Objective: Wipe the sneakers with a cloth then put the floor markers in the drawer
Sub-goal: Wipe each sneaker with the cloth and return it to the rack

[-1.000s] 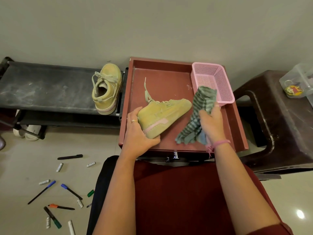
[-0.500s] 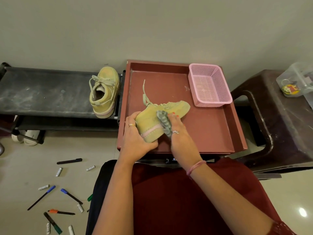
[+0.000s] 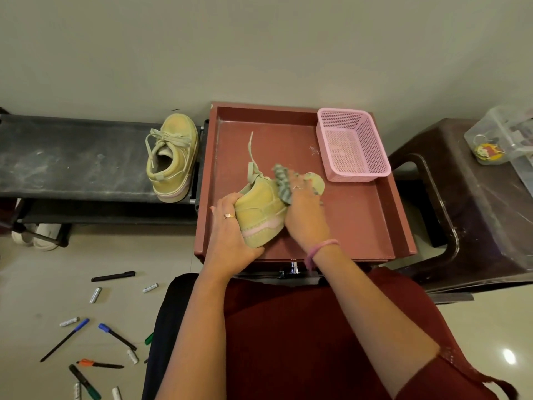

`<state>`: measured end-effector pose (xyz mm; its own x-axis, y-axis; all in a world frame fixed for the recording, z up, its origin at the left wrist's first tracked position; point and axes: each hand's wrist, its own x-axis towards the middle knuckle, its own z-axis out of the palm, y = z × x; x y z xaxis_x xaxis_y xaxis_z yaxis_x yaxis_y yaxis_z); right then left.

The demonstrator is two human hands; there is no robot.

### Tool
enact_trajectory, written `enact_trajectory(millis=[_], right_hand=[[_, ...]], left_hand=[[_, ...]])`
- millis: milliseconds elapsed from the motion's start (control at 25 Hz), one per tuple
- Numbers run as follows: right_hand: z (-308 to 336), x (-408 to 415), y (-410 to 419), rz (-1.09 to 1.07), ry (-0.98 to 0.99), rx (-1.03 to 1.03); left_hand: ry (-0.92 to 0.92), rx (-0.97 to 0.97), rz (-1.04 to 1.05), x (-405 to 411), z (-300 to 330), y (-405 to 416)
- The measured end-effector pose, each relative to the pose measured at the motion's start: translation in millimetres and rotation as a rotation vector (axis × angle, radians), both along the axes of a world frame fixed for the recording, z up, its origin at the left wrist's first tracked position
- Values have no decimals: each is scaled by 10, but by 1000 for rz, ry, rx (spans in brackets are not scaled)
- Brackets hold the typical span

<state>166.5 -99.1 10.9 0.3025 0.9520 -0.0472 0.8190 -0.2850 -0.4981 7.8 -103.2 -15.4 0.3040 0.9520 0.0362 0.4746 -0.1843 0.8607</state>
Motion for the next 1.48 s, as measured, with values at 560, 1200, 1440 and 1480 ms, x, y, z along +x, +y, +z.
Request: enact_trajectory(millis=[560, 1200, 1440, 1480], right_hand=[[-62, -128, 44, 180, -150, 26], [-283, 458, 2, -63, 34, -62], [-434, -168, -559, 27, -14, 107], [-422, -76, -461, -25, 2, 78]], left_hand=[[51, -5, 40, -3, -34, -27], [17, -41, 52, 6, -52, 27], [-37, -74, 34, -14, -46, 10], [-36, -79, 27, -20, -39, 8]])
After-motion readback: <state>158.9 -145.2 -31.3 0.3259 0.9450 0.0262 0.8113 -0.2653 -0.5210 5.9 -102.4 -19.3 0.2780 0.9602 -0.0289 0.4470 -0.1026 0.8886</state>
